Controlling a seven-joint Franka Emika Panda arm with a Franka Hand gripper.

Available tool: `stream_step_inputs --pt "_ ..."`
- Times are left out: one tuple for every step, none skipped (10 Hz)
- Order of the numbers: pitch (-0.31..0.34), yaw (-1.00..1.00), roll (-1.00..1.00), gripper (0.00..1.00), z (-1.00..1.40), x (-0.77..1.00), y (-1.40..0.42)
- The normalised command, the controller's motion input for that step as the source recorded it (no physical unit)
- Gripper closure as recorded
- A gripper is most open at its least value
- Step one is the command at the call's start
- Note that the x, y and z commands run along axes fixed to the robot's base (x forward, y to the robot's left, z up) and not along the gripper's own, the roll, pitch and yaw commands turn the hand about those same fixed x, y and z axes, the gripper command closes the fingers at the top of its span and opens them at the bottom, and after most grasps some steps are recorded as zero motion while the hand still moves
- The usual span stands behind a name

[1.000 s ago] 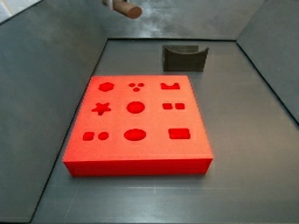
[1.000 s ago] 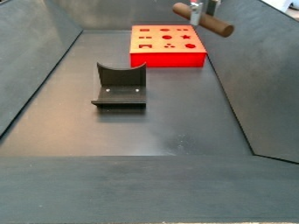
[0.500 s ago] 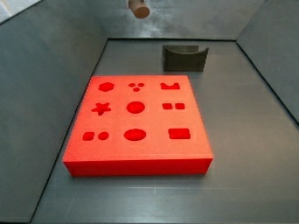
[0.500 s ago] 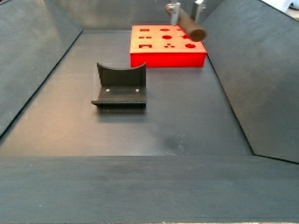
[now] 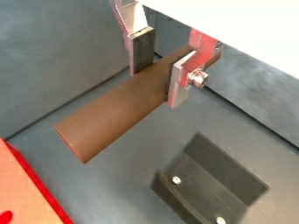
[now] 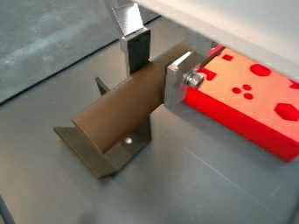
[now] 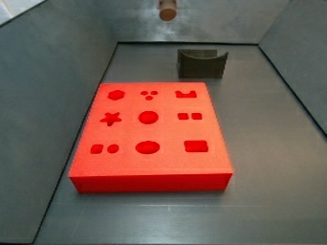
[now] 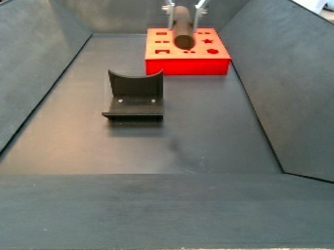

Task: Pick up the oval object. Move up. Place the oval object on the fixture. Regrasp the oval object. Move to above the board. Insert the oval object.
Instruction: Place the oval object on the fixture.

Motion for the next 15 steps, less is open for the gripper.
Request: stream_step_inputs --pt "0.016 -0.08 -0.07 1.0 -0.05 1.0 0.08" --pt "0.029 -0.06 -0.08 1.0 -0.05 1.0 0.08" --pt "0.067 0.03 -1.0 1.0 0.06 1.0 0.04" --pt "0.071 0.03 -1.0 1.0 0.07 1.0 0.03" --pt "0.094 0.01 -1.0 1.0 0.05 1.0 0.06" --pt "0.101 0.01 -1.0 1.0 0.03 0.94 0.05" --pt "0.113 -0.01 -1.0 1.0 0.01 0.84 0.05" --pt "0.118 -0.01 -1.0 1.0 0.0 0.79 0.05" --pt "0.13 -0.03 -1.0 1.0 -0.01 0.66 0.05" --pt "0.138 -0.05 -1.0 1.0 -0.01 0.58 0.05" --pt "0.142 -0.06 -1.0 1.0 -0.02 0.51 0.05" --pt "0.15 -0.08 -1.0 1.0 -0.02 0.41 0.05" --pt "0.156 -0.1 -1.0 1.0 -0.02 0.34 0.05" --pt "0.16 -0.13 -1.0 1.0 -0.02 0.27 0.05" --pt "0.141 -0.14 -0.86 1.0 -0.02 0.21 0.05"
